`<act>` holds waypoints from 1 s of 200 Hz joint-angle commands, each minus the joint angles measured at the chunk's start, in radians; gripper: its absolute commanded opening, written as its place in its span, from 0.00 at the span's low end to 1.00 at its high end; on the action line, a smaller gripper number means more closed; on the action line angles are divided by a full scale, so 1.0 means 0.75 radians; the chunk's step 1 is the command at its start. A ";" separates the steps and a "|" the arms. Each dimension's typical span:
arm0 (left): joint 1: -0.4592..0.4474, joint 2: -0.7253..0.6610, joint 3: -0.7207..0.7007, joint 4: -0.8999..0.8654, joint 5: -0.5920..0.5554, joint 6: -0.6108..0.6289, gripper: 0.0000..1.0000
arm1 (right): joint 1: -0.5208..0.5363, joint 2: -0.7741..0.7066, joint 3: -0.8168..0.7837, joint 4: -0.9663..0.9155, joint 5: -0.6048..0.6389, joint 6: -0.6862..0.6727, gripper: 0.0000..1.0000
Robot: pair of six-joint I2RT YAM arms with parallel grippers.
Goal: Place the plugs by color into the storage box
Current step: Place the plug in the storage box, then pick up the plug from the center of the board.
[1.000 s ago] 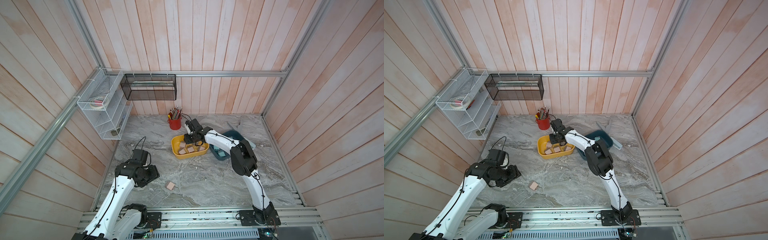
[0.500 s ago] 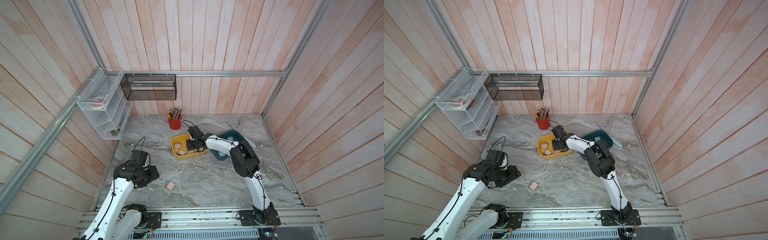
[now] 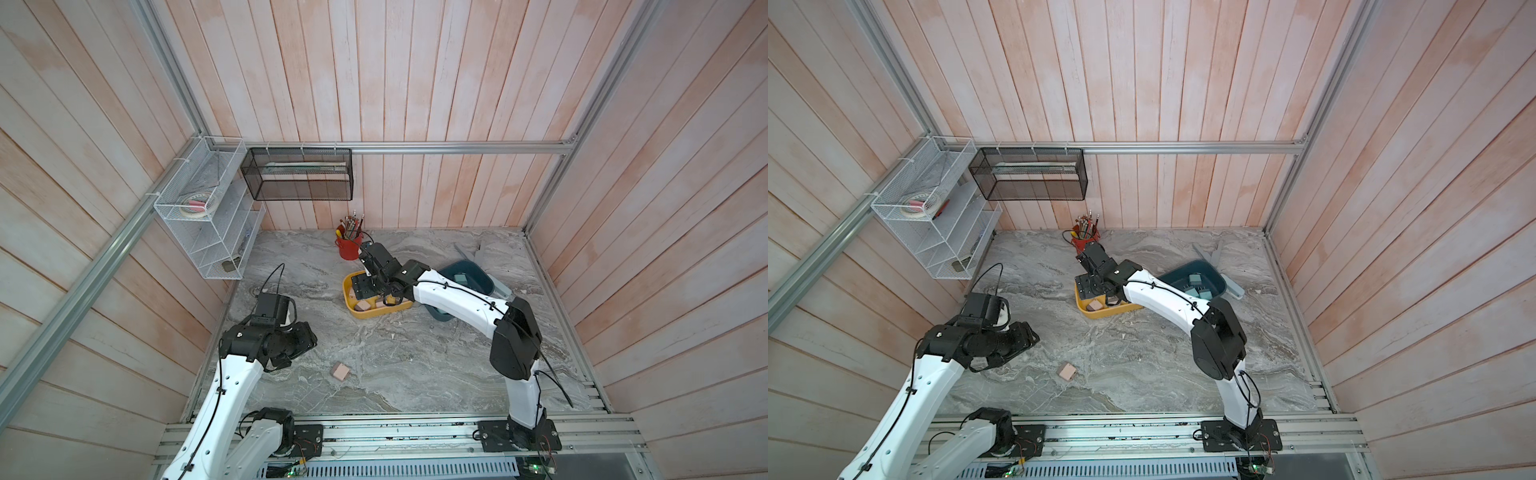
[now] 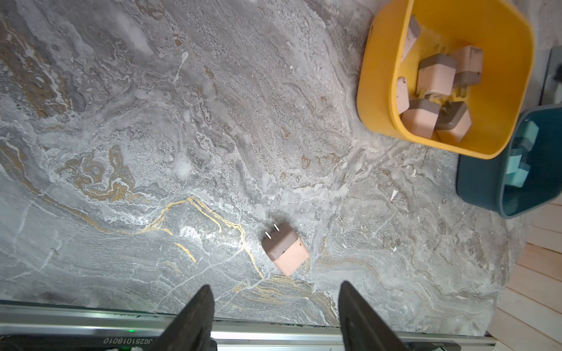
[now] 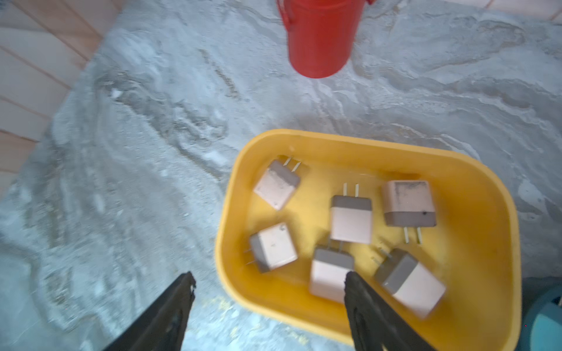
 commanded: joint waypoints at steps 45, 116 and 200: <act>0.146 -0.045 0.014 -0.125 0.031 0.088 0.67 | 0.362 0.099 -0.186 -0.032 -0.067 0.175 0.83; 0.161 -0.133 -0.049 -0.163 0.057 0.110 0.67 | 0.447 0.210 -0.272 0.077 -0.098 0.244 0.83; 0.164 -0.161 -0.090 -0.157 0.072 0.114 0.67 | 0.483 0.272 -0.318 0.090 -0.089 0.220 0.60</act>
